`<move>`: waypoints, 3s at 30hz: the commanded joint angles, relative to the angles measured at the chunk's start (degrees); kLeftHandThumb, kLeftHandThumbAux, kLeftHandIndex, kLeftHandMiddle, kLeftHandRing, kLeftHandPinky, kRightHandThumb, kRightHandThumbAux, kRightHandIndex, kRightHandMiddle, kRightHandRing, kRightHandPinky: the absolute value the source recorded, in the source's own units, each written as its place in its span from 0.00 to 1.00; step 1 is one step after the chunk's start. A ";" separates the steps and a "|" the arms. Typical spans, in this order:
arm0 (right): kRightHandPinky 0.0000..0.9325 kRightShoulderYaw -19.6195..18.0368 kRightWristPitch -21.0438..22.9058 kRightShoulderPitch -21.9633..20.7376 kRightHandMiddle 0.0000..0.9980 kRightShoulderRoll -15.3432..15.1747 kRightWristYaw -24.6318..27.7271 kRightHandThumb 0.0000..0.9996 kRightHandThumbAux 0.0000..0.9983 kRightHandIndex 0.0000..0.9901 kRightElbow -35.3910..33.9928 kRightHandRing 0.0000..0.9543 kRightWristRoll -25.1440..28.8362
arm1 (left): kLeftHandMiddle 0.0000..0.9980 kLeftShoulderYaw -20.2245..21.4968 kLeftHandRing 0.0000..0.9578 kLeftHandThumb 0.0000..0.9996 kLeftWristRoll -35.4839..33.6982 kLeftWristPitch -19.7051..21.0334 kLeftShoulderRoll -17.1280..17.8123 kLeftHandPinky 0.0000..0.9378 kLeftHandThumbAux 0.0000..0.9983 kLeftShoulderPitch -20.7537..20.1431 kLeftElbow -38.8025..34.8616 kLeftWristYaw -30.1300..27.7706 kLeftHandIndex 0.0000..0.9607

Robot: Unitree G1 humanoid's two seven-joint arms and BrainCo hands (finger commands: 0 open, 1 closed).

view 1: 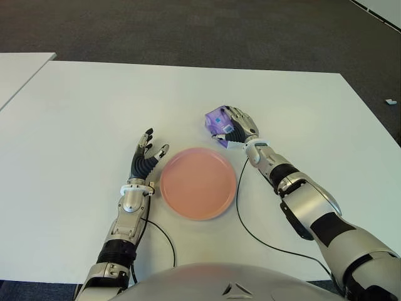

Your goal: Put the tissue paper into the plate.

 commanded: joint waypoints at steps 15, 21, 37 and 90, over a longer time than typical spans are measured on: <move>0.00 10.17 2.09 8.64 0.02 -0.21 5.42 0.11 0.53 0.00 2.94 0.00 -6.77 | 0.00 -0.20 0.00 0.01 -0.16 2.73 -1.05 0.00 0.55 2.80 1.11 0.71 0.00; 0.00 12.19 1.93 8.94 0.00 -0.67 5.32 0.11 0.53 0.00 2.77 0.00 -7.17 | 0.00 -0.16 0.00 0.01 -0.38 2.68 -1.17 0.00 0.54 2.89 0.66 0.53 0.00; 0.00 14.00 1.43 8.47 0.00 -1.80 5.37 0.08 0.54 0.00 2.27 0.00 -6.43 | 0.00 0.22 0.00 0.00 -0.41 1.64 -1.13 0.00 0.55 2.70 0.80 1.03 0.00; 0.89 -2.64 7.96 14.00 0.83 5.81 4.01 0.74 0.71 0.44 4.85 0.86 6.07 | 0.00 1.20 0.00 0.00 -0.47 1.49 0.66 0.00 0.58 2.66 1.33 1.10 0.00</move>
